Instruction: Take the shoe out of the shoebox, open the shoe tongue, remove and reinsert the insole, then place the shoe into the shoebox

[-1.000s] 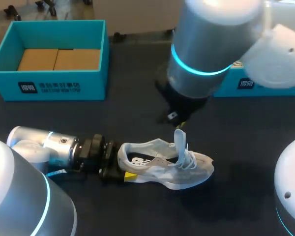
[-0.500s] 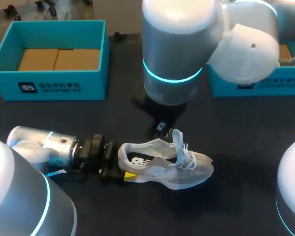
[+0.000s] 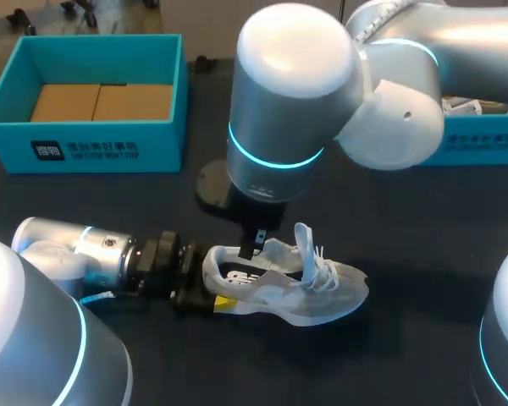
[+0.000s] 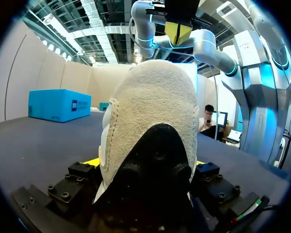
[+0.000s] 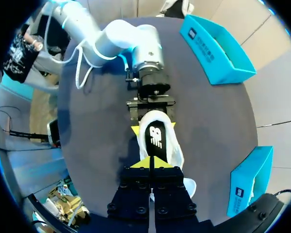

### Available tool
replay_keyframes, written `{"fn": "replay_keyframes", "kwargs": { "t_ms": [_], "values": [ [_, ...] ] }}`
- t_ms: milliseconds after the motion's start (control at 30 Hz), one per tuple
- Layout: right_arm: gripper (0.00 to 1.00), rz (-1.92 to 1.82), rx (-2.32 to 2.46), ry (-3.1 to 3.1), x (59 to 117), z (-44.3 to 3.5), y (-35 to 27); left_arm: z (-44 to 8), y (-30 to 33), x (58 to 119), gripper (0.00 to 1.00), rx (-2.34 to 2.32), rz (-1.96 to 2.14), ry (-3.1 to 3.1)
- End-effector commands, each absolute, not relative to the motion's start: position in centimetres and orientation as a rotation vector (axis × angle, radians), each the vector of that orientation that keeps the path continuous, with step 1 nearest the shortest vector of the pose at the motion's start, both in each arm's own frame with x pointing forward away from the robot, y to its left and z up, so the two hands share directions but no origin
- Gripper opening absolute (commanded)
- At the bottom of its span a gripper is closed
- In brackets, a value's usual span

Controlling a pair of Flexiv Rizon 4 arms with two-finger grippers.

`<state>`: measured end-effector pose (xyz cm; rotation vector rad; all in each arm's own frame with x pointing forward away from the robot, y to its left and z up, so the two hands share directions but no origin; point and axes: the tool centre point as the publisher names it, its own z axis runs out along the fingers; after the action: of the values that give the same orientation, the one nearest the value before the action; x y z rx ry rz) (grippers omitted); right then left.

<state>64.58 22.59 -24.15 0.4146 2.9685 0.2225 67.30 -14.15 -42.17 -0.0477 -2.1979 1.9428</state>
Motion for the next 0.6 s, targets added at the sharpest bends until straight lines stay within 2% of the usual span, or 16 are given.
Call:
{"fn": "replay_keyframes", "kwargs": {
  "t_ms": [33,333,600],
  "values": [
    [0.00,0.251,0.414,2.970,64.7,-24.3,21.8,-42.6,-13.9,67.3,0.00,-0.043,1.946,-2.200],
    [0.00,0.255,0.231,3.043,65.1,-27.9,23.8,-42.6,-13.9,67.3,0.00,-0.043,1.946,-2.200],
    [0.00,0.231,0.184,3.048,65.1,-28.2,23.8,-42.6,-13.9,67.3,0.00,-0.043,1.946,-2.200]
  ]
}}
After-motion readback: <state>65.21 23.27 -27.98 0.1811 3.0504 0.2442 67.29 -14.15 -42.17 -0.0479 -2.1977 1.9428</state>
